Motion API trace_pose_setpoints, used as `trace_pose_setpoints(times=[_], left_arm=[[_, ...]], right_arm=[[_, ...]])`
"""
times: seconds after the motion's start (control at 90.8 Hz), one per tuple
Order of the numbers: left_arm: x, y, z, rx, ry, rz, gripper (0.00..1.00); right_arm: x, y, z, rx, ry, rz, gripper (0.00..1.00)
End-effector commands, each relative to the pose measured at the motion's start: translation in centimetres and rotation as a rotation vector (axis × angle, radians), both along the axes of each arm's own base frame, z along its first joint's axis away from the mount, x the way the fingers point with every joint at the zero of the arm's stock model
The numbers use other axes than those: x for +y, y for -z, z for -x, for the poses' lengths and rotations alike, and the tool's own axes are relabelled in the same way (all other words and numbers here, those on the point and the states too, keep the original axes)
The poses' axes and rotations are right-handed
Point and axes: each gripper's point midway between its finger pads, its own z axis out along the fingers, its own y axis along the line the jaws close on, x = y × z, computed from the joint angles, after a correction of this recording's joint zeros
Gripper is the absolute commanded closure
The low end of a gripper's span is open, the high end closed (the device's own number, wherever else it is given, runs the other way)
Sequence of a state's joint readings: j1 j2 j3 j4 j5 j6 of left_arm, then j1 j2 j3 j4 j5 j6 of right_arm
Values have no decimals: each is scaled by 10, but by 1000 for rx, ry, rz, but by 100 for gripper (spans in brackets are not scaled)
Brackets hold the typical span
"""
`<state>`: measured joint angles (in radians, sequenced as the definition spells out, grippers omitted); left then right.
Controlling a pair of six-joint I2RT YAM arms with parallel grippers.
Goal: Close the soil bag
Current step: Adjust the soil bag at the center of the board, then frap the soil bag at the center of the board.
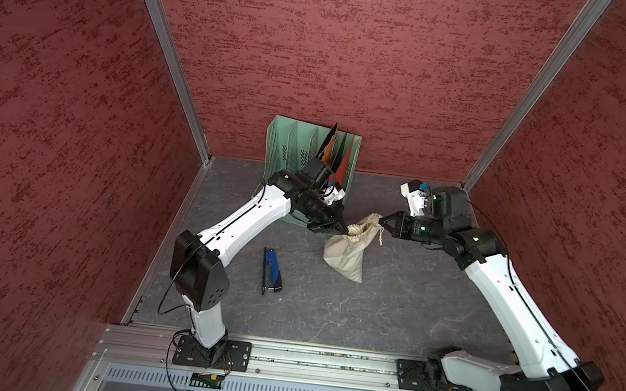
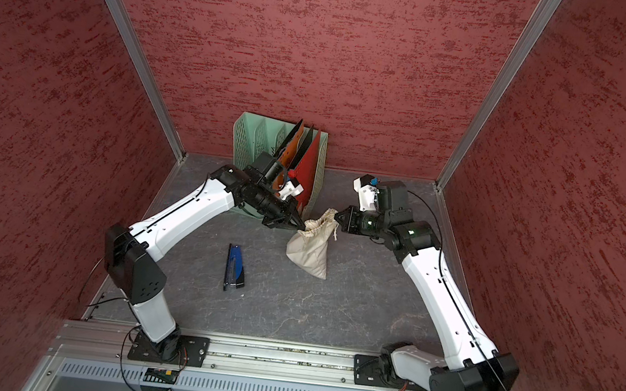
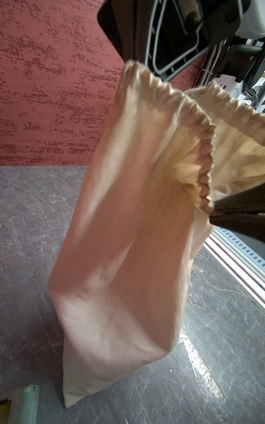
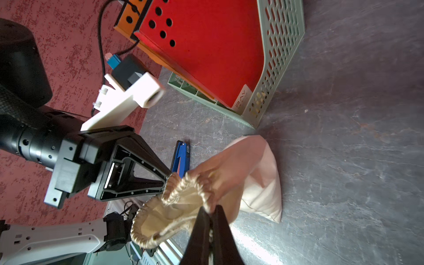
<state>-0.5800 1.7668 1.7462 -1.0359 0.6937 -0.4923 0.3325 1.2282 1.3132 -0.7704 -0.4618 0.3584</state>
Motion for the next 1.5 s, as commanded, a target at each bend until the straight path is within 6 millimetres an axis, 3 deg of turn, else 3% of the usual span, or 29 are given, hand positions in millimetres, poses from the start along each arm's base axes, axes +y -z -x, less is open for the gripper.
trace_pose_setpoints(times=[0.0,0.32,0.386,0.43,0.551,0.639,0.705,0.848,0.992,1.19,1.278,1.355,1.487], left_arm=[[-3,-15,-10,-66,0,22,99],[-7,-16,-12,-61,-1,31,99],[-7,-17,-12,-64,-1,32,99],[-7,-17,-12,-63,0,31,99],[-7,-17,-12,-62,1,32,100],[-6,-16,-11,-63,1,29,100],[-5,-16,-11,-62,0,28,100],[-5,-16,-10,-59,4,30,100],[-5,-16,-10,-60,5,32,100],[-4,-18,-10,-62,10,34,100],[-2,-18,-9,-63,10,33,100],[-2,-19,-9,-63,10,33,100],[-2,-20,-8,-65,12,36,100]], right_arm=[[-20,-2,5,-25,30,113,99],[-38,7,16,-5,54,218,90],[-36,6,16,-8,55,208,79],[-36,6,16,-10,58,203,76],[-35,7,15,-4,53,201,78],[-35,9,15,1,57,200,97],[-37,7,15,-3,65,203,100],[-45,1,17,-13,90,234,77],[-67,2,18,-17,164,341,74],[-91,9,21,1,235,457,89],[-91,8,23,-3,232,452,100],[-89,3,23,-14,239,426,100],[-65,-27,23,-73,183,272,77]])
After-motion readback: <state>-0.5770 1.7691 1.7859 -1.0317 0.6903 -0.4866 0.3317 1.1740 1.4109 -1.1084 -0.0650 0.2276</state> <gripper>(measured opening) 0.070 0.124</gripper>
